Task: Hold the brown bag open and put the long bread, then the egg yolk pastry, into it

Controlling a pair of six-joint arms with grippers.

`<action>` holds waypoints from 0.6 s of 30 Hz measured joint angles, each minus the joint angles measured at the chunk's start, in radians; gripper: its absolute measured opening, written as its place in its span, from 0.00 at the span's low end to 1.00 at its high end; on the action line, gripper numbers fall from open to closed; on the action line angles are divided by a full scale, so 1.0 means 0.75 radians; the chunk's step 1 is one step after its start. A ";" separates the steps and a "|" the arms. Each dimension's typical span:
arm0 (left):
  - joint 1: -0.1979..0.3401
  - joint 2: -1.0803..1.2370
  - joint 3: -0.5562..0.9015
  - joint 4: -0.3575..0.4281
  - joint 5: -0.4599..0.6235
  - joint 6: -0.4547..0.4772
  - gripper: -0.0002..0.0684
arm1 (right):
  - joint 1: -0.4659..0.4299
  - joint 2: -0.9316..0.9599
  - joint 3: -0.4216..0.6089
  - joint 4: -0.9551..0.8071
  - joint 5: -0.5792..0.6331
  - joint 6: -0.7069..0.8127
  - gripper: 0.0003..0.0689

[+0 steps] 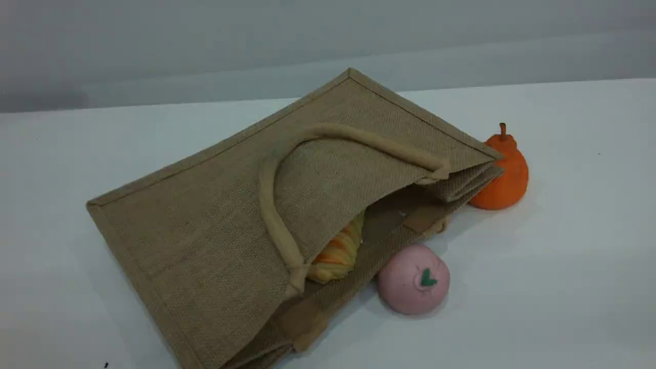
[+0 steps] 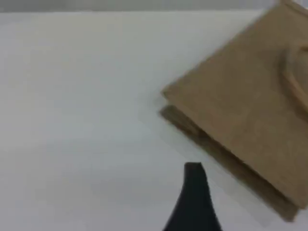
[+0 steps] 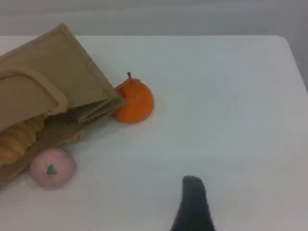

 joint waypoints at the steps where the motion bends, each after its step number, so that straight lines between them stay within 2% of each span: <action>1: 0.023 0.001 0.000 0.000 0.000 0.000 0.74 | 0.000 0.000 0.000 -0.001 0.000 0.000 0.69; 18: 0.033 0.002 0.001 0.000 0.000 0.001 0.74 | 0.000 0.000 0.000 -0.003 -0.002 0.000 0.69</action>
